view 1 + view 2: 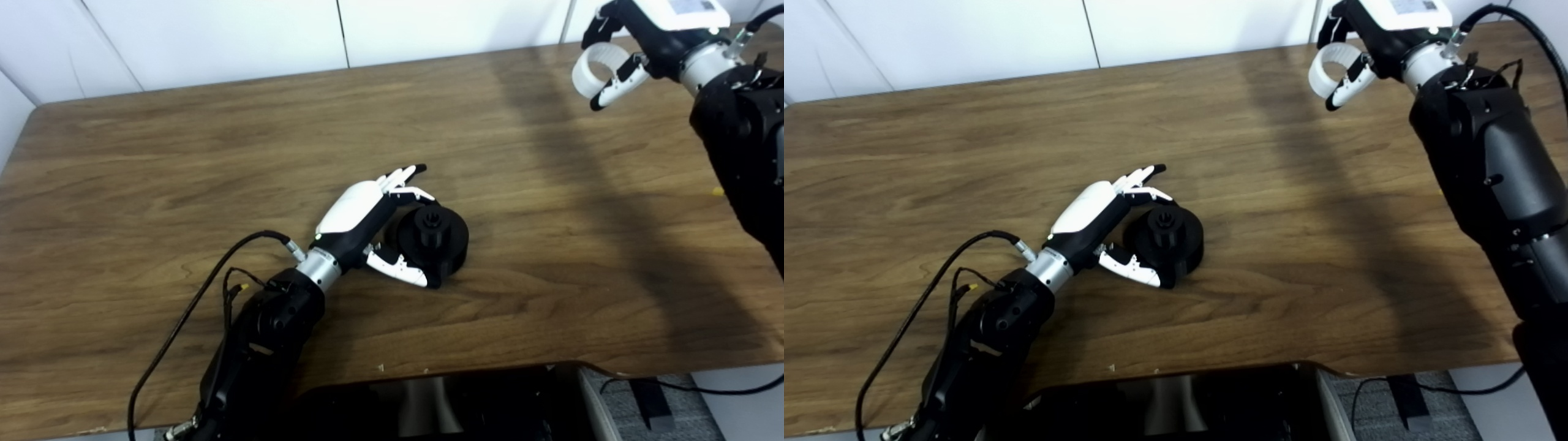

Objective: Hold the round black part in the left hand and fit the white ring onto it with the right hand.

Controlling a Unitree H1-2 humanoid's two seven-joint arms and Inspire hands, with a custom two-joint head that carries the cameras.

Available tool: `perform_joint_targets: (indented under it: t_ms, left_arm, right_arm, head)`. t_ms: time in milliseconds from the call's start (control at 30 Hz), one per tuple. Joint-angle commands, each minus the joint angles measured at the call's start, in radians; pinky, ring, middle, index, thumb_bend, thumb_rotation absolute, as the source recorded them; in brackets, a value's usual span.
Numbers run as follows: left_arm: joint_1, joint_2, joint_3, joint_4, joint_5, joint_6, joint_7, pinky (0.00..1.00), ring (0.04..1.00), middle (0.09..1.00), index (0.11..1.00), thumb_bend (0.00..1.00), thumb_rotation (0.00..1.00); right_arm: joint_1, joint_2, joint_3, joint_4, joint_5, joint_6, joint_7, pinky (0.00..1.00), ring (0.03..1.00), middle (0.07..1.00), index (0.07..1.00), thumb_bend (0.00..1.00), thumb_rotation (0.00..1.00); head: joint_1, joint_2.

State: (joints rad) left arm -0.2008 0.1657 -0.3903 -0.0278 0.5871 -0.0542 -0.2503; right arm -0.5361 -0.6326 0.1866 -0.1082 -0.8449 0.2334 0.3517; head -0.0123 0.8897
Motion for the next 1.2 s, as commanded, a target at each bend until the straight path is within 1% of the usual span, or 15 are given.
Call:
perform_joint_targets:
  t_ms: [0, 100, 233, 267, 333, 400, 467, 533, 600, 633, 700, 800, 1000, 1167]
  left_arm:
    - [-0.036, 0.005, 0.002, -0.001, 0.008, -0.003, 0.006, 1.00, 1.000, 1.000, 0.641, 1.00, 0.33]
    - [-0.037, 0.003, 0.002, -0.001, 0.008, 0.001, 0.004, 1.00, 1.000, 1.000, 0.640, 1.00, 0.32]
    - [-0.038, 0.005, 0.002, -0.003, 0.007, 0.001, 0.003, 1.00, 1.000, 1.000, 0.641, 1.00, 0.32]
    - [-0.038, 0.005, 0.003, -0.002, 0.006, -0.001, 0.005, 1.00, 1.000, 1.000, 0.640, 1.00, 0.32]
    - [-0.038, 0.006, 0.003, -0.001, 0.006, -0.001, 0.005, 1.00, 1.000, 1.000, 0.640, 1.00, 0.31]
    - [-0.039, 0.005, 0.003, -0.001, 0.006, -0.002, 0.006, 1.00, 1.000, 1.000, 0.641, 1.00, 0.31]
    - [-0.039, 0.005, 0.003, 0.003, 0.006, -0.006, 0.010, 1.00, 1.000, 1.000, 0.640, 1.00, 0.32]
    - [-0.039, 0.004, 0.003, 0.003, 0.006, -0.005, 0.010, 1.00, 1.000, 1.000, 0.639, 1.00, 0.32]
    - [-0.039, 0.003, 0.003, 0.002, 0.005, -0.002, 0.008, 1.00, 1.000, 1.000, 0.638, 1.00, 0.32]
    - [-0.039, 0.002, 0.003, 0.002, 0.006, -0.001, 0.008, 1.00, 1.000, 1.000, 0.640, 1.00, 0.32]
    - [-0.039, 0.001, 0.003, 0.006, 0.006, -0.005, 0.012, 1.00, 1.000, 1.000, 0.640, 1.00, 0.33]
    - [-0.039, 0.000, 0.004, 0.009, 0.004, -0.006, 0.014, 1.00, 1.000, 1.000, 0.639, 1.00, 0.33]
    - [-0.039, -0.001, 0.003, 0.014, 0.007, -0.006, 0.017, 1.00, 1.000, 1.000, 0.643, 1.00, 0.34]
    - [-0.038, -0.002, 0.004, 0.018, 0.003, -0.006, 0.020, 1.00, 1.000, 1.000, 0.641, 1.00, 0.33]
  right_arm:
    - [-0.027, -0.003, -0.026, -0.047, 0.013, -0.041, -0.050, 0.96, 0.631, 0.480, 0.504, 0.53, 0.00]
    - [-0.020, 0.002, -0.025, -0.064, 0.017, -0.066, -0.057, 0.95, 0.611, 0.469, 0.515, 0.53, 0.00]
    - [-0.019, 0.015, -0.020, -0.103, 0.010, -0.055, -0.022, 0.97, 0.639, 0.470, 0.514, 0.53, 0.00]
    - [-0.018, 0.018, -0.019, -0.114, 0.014, -0.062, -0.019, 0.97, 0.630, 0.477, 0.507, 0.53, 0.01]
    - [-0.012, 0.019, -0.016, -0.129, 0.023, -0.093, -0.029, 0.98, 0.578, 0.479, 0.505, 0.53, 0.01]
    - [-0.002, 0.022, -0.018, -0.140, 0.034, -0.121, -0.042, 0.96, 0.552, 0.479, 0.506, 0.53, 0.01]
    - [0.009, 0.026, -0.023, -0.153, 0.051, -0.142, -0.043, 0.98, 0.534, 0.476, 0.510, 0.53, 0.01]
    - [0.019, 0.029, -0.027, -0.167, 0.069, -0.160, -0.040, 1.00, 0.536, 0.474, 0.513, 0.53, 0.01]
    - [0.029, 0.032, -0.029, -0.188, 0.084, -0.172, -0.032, 1.00, 0.562, 0.472, 0.515, 0.53, 0.01]
    - [0.031, 0.034, -0.030, -0.195, 0.090, -0.175, -0.029, 1.00, 0.560, 0.482, 0.496, 0.53, 0.01]
    - [0.036, 0.038, -0.028, -0.221, 0.093, -0.171, -0.016, 1.00, 0.568, 0.484, 0.491, 0.53, 0.01]
    - [0.036, 0.044, -0.022, -0.257, 0.095, -0.169, 0.012, 1.00, 0.565, 0.484, 0.490, 0.53, 0.01]
    - [0.044, 0.073, -0.022, -0.323, 0.099, -0.137, 0.072, 1.00, 0.544, 0.482, 0.491, 0.53, 0.01]
    - [0.048, 0.089, -0.014, -0.360, 0.088, -0.141, 0.108, 1.00, 0.531, 0.486, 0.491, 0.53, 0.01]
  head:
    - [-0.001, 0.001]
    - [-0.005, 0.003]
    - [-0.007, 0.003]
    - [-0.007, 0.003]
    - [-0.006, 0.005]
    - [-0.006, 0.005]
    - [-0.008, 0.005]
    - [-0.008, 0.005]
    - [-0.009, 0.006]
    - [-0.009, 0.006]
    - [-0.010, 0.007]
    - [-0.011, 0.007]
    - [-0.009, 0.008]
    - [-0.009, 0.008]
